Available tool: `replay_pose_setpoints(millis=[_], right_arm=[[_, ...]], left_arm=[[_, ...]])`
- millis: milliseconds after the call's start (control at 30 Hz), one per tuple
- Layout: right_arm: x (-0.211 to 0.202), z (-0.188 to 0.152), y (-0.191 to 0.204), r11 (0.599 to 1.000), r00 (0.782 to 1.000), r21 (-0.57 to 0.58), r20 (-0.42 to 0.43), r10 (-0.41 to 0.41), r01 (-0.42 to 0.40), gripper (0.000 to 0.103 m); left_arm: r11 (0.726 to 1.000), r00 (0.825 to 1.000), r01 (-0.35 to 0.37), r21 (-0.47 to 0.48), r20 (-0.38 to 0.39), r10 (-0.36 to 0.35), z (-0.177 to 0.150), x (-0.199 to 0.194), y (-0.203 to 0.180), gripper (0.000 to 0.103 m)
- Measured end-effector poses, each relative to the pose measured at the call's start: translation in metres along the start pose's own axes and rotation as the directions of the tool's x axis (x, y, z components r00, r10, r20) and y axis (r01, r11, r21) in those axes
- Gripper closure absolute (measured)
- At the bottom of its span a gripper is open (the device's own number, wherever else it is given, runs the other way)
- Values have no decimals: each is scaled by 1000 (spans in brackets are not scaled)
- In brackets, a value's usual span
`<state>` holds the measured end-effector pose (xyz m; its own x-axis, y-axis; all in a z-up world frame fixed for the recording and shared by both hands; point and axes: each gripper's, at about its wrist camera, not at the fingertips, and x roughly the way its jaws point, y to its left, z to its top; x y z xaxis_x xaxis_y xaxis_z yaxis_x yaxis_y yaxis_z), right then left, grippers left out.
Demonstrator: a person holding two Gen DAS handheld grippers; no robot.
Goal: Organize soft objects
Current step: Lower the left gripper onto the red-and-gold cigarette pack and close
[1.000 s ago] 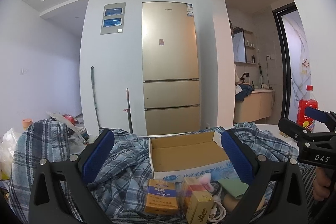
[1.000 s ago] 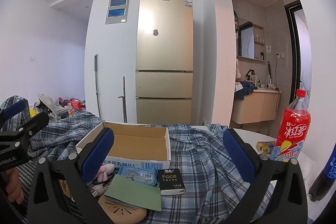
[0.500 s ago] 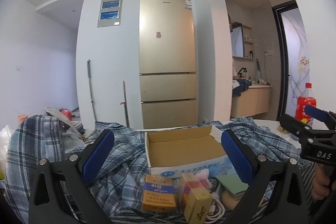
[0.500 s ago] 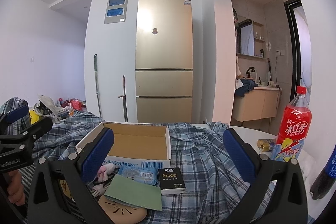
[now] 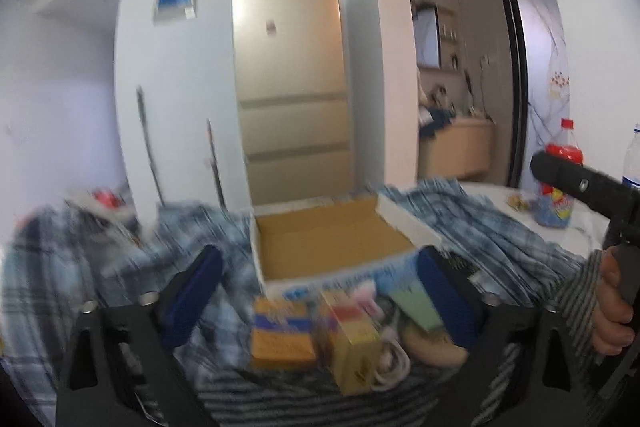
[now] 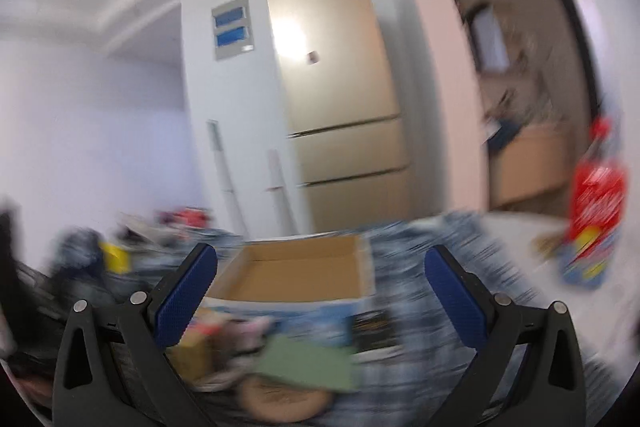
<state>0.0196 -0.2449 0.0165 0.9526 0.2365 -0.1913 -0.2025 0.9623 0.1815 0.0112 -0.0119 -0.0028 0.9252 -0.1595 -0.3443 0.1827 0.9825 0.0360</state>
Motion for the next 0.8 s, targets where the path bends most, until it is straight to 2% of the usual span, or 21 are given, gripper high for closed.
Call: replay_pose_setpoints(millis=[67, 167, 267, 400, 467, 533, 700, 800], right_arm=[[7, -2, 3, 998, 999, -41, -24, -45, 44, 0], [18, -5, -3, 1000, 994, 6, -102, -28, 29, 0], [24, -10, -2, 998, 990, -22, -122, -66, 64, 0], [32, -15, -2, 997, 982, -30, -169, -79, 75, 0], [36, -17, -3, 996, 977, -31, -192, -88, 84, 0], [38, -18, -6, 996, 974, -25, -208, -91, 88, 0], [43, -21, -6, 995, 965, -25, -244, -101, 98, 0], [44, -22, -6, 995, 961, -30, -259, -97, 92, 0]], left_arm=[[1000, 999, 8, 2, -42, -8, -1, 6, -1, 10], [999, 995, 41, 18, -88, -39, -4, 11, -6, 13], [997, 990, 69, 46, -129, -63, -8, 17, -14, 14], [993, 977, 99, 69, -198, -84, -12, 28, -20, 14], [993, 967, 88, 84, -246, -65, -15, 37, -23, 16], [992, 955, 95, 81, -290, -68, -18, 46, -25, 23], [994, 937, 98, 50, -342, -75, -23, 58, -20, 35], [994, 926, 101, 50, -371, -76, -27, 62, -21, 56]])
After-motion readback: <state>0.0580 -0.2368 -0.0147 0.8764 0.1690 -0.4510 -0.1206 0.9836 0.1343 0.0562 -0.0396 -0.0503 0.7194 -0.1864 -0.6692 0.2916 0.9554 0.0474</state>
